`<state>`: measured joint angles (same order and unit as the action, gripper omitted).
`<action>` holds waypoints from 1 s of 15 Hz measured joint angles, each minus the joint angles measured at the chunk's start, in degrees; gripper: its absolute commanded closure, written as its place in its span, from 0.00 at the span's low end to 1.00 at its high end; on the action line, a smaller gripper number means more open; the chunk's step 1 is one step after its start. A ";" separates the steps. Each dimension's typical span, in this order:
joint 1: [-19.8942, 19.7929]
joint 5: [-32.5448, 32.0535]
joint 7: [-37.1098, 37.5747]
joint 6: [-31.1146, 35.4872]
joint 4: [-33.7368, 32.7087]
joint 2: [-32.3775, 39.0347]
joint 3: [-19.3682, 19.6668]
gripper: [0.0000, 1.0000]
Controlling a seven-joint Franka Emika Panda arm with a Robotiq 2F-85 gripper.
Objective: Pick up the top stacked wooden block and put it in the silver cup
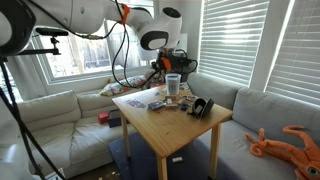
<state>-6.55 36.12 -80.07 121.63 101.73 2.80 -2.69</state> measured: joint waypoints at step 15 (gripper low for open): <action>15.45 -1.87 21.13 53.87 -3.89 16.82 -1.43 0.45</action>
<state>8.90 34.25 -58.94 175.50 97.85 19.61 -4.12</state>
